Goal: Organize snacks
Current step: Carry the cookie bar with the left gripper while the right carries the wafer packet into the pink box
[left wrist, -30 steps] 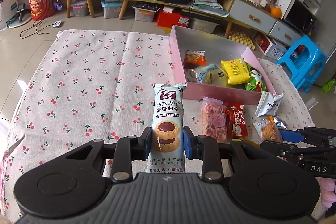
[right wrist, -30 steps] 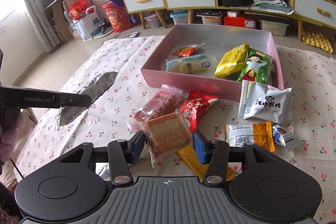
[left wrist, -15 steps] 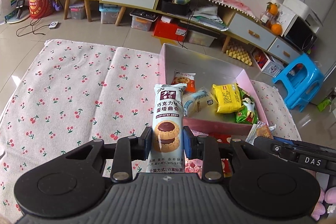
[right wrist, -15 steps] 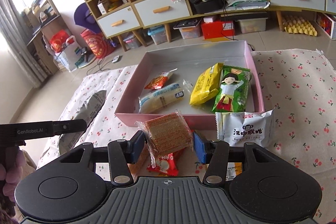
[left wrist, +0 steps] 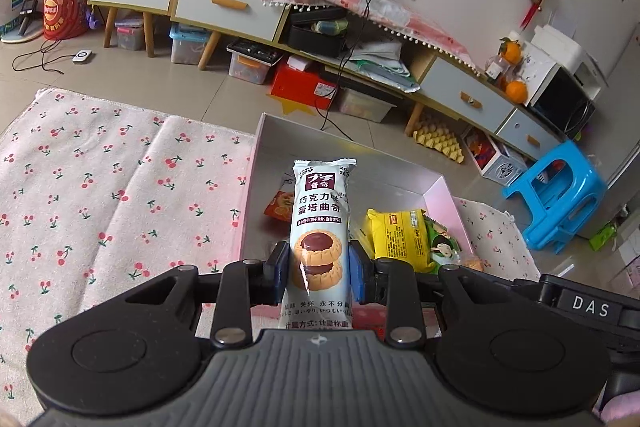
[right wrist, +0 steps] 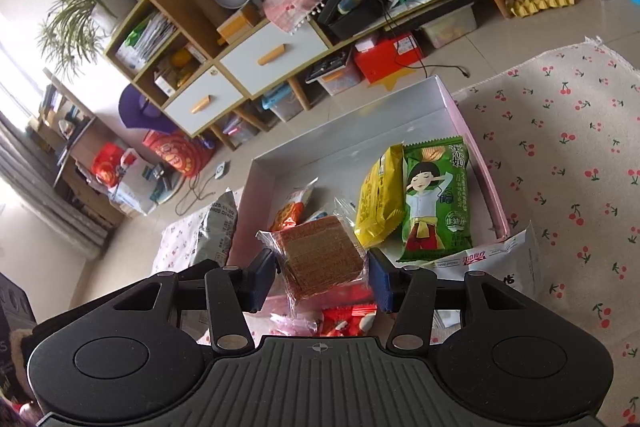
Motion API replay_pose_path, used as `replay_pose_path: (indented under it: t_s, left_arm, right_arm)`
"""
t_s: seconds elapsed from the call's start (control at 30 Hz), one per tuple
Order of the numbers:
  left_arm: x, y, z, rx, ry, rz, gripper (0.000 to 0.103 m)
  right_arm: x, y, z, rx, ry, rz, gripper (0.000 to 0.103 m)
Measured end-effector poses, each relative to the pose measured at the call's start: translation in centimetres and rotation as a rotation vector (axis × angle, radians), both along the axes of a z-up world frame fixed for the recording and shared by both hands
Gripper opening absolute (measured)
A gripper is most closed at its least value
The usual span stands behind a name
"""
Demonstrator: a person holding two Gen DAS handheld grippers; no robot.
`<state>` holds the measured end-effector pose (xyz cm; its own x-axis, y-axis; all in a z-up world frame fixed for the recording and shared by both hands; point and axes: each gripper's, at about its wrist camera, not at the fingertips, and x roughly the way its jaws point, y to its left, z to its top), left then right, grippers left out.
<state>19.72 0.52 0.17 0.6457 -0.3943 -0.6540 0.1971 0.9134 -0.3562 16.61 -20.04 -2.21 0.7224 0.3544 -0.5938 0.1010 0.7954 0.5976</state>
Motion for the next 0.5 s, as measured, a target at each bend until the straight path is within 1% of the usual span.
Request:
replay_pose_path:
  t_s: [0.2,0.37,0.43,0.5]
  left_arm:
    - [1.8,-1.6,0.1,0.054,-0.028,-0.035,0.028]
    - [3.4,-2.4,-0.4,0.063,-0.026,-0.033,0.028]
    - [3.7,-2.8,-0.6,0.062,-0.017,-0.040,0.028]
    - [3.9,-3.3,-0.7,0.080,-0.020,-0.053,0.028]
  right_arm:
    - [1.3,1.1,-1.0,-0.004,0.014,0.027,0.049]
    - [2.2,2.0,-1.8,-0.032,0.033,0.050,0.050]
    - [2.5,2.0,-2.1,-0.030,0.035,0.055,0.050]
    - [2.7,2.0,-2.4,-0.024,0.038,0.059,0.050]
